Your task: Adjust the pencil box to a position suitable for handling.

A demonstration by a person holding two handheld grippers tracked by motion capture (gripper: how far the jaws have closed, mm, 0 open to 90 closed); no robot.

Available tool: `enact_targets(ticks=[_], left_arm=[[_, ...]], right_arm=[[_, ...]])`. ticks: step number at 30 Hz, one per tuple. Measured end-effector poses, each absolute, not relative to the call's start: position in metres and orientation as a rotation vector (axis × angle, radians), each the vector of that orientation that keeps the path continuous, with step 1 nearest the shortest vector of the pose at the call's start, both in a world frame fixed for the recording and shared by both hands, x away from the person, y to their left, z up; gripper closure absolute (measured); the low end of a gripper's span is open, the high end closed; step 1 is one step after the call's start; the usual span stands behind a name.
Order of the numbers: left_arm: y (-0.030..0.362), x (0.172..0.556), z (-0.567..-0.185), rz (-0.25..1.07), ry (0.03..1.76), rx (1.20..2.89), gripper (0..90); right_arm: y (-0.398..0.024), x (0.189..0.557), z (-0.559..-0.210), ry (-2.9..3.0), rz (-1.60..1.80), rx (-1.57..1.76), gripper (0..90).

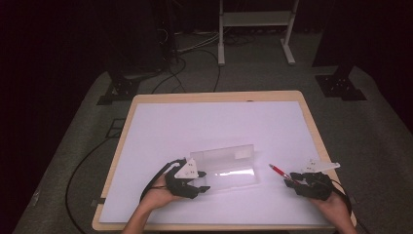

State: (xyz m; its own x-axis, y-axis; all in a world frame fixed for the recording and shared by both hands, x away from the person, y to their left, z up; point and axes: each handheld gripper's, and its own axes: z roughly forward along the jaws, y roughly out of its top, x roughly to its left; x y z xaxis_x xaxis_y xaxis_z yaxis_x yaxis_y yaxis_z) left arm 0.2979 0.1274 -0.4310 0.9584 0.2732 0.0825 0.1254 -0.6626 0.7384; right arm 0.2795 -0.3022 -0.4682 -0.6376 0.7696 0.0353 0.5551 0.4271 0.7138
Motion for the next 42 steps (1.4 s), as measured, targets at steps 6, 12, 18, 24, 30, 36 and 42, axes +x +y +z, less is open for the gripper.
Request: enact_targets(ticks=[6, 12, 18, 24, 30, 36, 42], left_arm=[[0.141, 0.297, -0.428, 0.26, 0.319, 2.279, 48.9], [0.157, 0.296, -0.425, 0.295, 0.35, 2.26, 47.2], [0.17, 0.296, -0.428, 0.312, 0.409, 2.218, 44.7], [0.178, 0.296, -0.427, 0.324, 0.439, 2.196, 42.2], [0.192, 0.296, -0.427, 0.355, 0.485, 2.16, 39.7], [0.209, 0.297, -0.429, 0.387, 0.527, 2.142, 36.8], [0.226, 0.297, -0.429, 0.422, 0.582, 2.101, 33.6]], right_arm=[[-0.302, 0.281, -0.469, 2.398, 1.002, 1.145, 69.6], [-0.302, 0.283, -0.471, 2.411, 0.988, 1.147, 77.5], [-0.303, 0.284, -0.471, 2.417, 0.999, 1.161, 78.2], [-0.303, 0.284, -0.469, 2.422, 1.009, 1.171, 78.7], [-0.301, 0.282, -0.462, 2.423, 1.034, 1.156, 78.8], [-0.297, 0.281, -0.448, 2.418, 1.085, 1.127, 78.8], [-0.29, 0.28, -0.433, 2.431, 1.128, 1.069, 78.8]])
